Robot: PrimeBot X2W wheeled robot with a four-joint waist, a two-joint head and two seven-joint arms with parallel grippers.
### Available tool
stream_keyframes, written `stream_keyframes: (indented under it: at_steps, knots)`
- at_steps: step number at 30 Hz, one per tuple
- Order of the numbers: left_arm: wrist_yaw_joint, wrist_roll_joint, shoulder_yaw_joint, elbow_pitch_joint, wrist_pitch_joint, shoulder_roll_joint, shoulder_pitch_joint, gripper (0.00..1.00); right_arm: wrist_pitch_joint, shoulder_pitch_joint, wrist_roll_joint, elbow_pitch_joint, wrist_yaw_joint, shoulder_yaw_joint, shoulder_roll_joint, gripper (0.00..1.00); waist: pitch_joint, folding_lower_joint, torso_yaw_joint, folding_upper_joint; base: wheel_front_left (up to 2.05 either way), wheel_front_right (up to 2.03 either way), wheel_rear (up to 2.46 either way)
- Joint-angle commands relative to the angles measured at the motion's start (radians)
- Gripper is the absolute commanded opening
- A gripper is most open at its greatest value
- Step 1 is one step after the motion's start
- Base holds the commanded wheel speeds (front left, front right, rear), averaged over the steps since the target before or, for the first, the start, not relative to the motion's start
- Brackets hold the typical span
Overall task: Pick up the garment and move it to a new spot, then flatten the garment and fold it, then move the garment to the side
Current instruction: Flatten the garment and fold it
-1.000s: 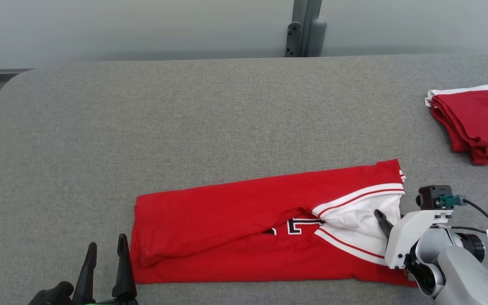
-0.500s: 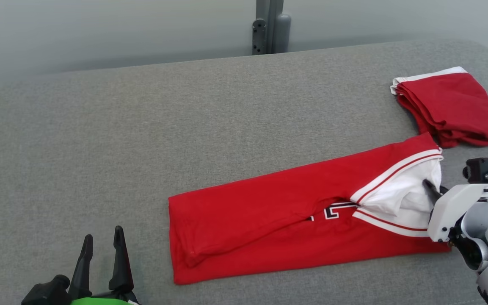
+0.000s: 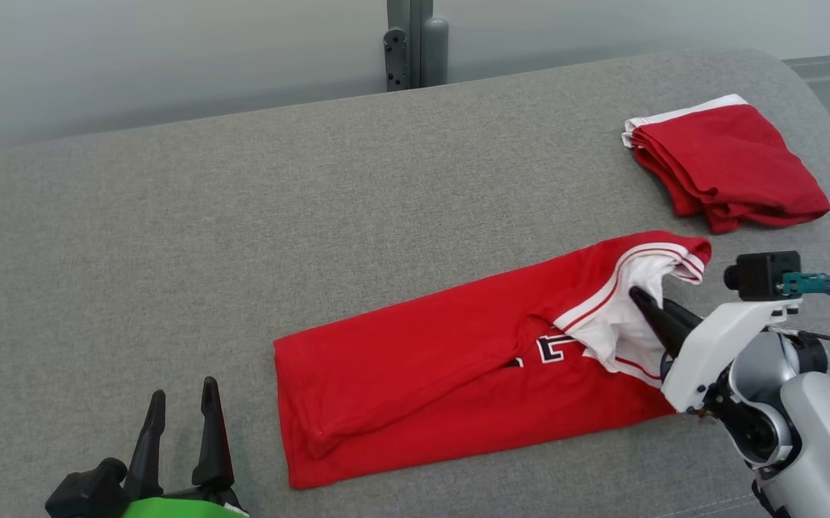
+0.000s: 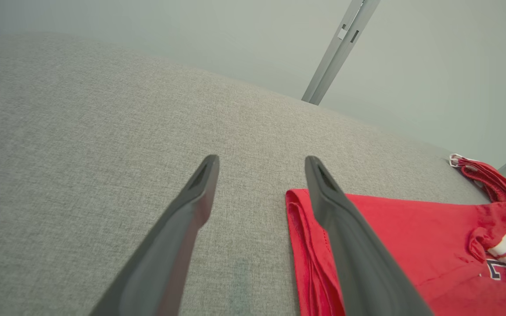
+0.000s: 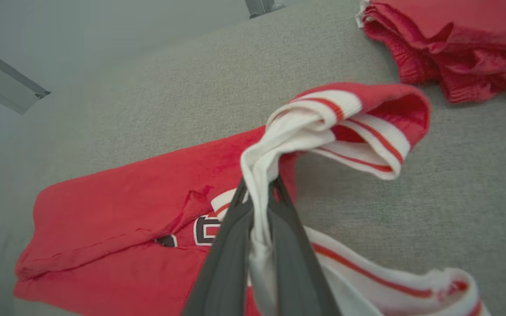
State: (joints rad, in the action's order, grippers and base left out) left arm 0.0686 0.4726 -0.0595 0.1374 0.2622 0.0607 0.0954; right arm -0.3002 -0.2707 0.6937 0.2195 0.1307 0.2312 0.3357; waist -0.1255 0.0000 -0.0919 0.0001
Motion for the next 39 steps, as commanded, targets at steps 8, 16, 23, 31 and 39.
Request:
stream_keyframes:
  at_steps: [8, 16, 23, 31, 39]
  knots:
    - [0.007, -0.014, 0.001, 0.010, 0.003, 0.001, -0.012, 1.00, -0.062, 0.018, 0.044, -0.148, 0.000, 0.122, -0.048, 0.00, 0.018, 0.0000, 0.045, -0.0001, 0.00, 0.00, 0.00]
    - [0.013, -0.009, -0.017, 0.019, 0.003, -0.002, -0.018, 1.00, -0.076, -0.039, 0.050, -0.075, 0.000, 0.239, -0.170, 0.00, 0.021, 0.0000, 0.103, -0.0001, 0.00, 0.00, 0.00]
    - [0.017, -0.008, -0.041, 0.036, 0.003, -0.004, -0.031, 1.00, -0.048, -0.101, 0.085, 0.088, 0.000, 0.306, -0.258, 0.00, 0.021, 0.0000, 0.171, -0.0001, 0.00, 0.00, 0.00]
    - [0.019, -0.004, -0.064, 0.054, 0.003, -0.007, -0.033, 1.00, 0.006, -0.177, 0.145, 0.256, 0.000, 0.363, -0.282, 0.00, 0.032, 0.0000, 0.234, -0.0001, 0.00, 0.00, 0.00]
    - [0.014, -0.006, -0.071, 0.061, 0.003, -0.008, -0.017, 1.00, 0.076, -0.235, 0.281, 0.316, 0.000, 0.453, -0.283, 1.00, 0.050, 0.0000, 0.257, -0.0001, 0.00, 0.00, 0.00]
